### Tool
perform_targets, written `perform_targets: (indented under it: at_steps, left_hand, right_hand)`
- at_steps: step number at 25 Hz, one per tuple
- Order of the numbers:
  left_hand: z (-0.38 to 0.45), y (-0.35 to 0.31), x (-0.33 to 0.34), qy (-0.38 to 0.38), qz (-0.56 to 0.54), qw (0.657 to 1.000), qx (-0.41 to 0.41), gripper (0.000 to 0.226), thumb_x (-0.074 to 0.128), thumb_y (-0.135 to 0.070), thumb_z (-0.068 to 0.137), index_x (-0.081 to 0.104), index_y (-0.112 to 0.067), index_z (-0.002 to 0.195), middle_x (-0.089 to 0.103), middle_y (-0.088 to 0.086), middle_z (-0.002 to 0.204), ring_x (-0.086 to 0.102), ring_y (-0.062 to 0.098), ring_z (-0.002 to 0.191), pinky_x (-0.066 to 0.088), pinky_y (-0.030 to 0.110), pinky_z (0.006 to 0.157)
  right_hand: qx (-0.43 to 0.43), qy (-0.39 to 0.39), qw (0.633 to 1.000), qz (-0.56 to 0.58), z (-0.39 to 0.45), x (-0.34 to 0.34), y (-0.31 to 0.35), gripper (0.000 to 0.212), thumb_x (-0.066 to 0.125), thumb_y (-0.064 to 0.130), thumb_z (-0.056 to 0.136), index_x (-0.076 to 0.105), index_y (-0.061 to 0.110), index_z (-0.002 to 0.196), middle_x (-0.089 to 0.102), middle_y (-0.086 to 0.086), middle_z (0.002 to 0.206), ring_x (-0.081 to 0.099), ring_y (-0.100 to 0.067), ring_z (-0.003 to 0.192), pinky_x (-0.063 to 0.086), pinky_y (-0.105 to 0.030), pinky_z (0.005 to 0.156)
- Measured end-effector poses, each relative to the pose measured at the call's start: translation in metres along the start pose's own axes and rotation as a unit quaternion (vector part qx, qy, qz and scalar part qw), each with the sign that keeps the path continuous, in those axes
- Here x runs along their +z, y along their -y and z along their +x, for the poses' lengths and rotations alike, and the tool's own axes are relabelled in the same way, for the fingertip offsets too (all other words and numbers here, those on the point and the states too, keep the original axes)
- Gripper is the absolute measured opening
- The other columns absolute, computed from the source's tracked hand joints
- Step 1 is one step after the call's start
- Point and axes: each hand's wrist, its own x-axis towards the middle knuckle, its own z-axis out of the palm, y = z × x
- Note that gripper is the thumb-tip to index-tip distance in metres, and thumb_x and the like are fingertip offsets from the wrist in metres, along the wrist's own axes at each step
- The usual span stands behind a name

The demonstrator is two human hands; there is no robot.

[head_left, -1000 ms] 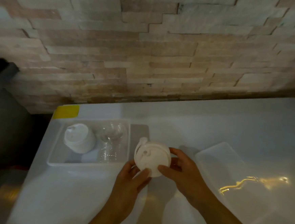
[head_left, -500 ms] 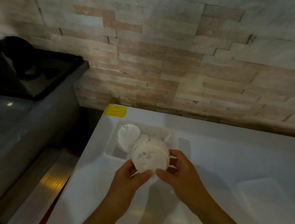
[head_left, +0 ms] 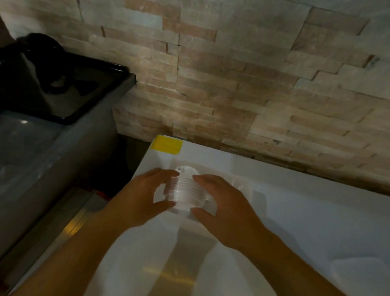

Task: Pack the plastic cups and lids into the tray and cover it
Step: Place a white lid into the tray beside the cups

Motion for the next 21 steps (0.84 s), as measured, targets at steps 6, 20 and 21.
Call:
perform_targets:
  at_steps: [6, 20, 21]
  left_hand:
    - [0.007, 0.016, 0.011, 0.028, 0.079, 0.996, 0.042, 0.056, 0.07, -0.036, 0.08, 0.046, -0.035, 0.131, 0.058, -0.011, 0.125, 0.059, 0.008, 0.106, 0.042, 0.019, 0.085]
    - [0.02, 0.035, 0.028, 0.132, 0.05, 0.988, 0.059, 0.045, 0.073, -0.037, 0.078, 0.061, -0.033, 0.121, 0.064, -0.011, 0.119, 0.059, 0.006, 0.106, 0.041, 0.018, 0.091]
    - [0.018, 0.035, 0.029, 0.127, 0.047, 0.989, 0.056, 0.044, 0.072, -0.037, 0.079, 0.061, -0.033, 0.122, 0.065, -0.011, 0.12, 0.059, 0.006, 0.107, 0.041, 0.018, 0.092]
  right_hand:
    - [-0.008, 0.049, 0.997, -0.064, 0.029, 0.025, -0.016, 0.054, 0.062, 0.041, 0.082, 0.039, 0.038, 0.131, 0.061, 0.003, 0.122, 0.058, -0.018, 0.105, 0.039, -0.025, 0.082]
    - [0.029, 0.115, 0.99, -0.074, 0.045, 0.05, -0.023, 0.025, 0.06, 0.026, 0.088, 0.065, 0.013, 0.109, 0.068, -0.01, 0.103, 0.064, -0.027, 0.093, 0.052, -0.039, 0.081]
    - [0.029, 0.116, 0.99, -0.073, 0.045, 0.05, -0.023, 0.025, 0.061, 0.026, 0.088, 0.066, 0.014, 0.109, 0.069, -0.01, 0.103, 0.064, -0.027, 0.093, 0.052, -0.038, 0.081]
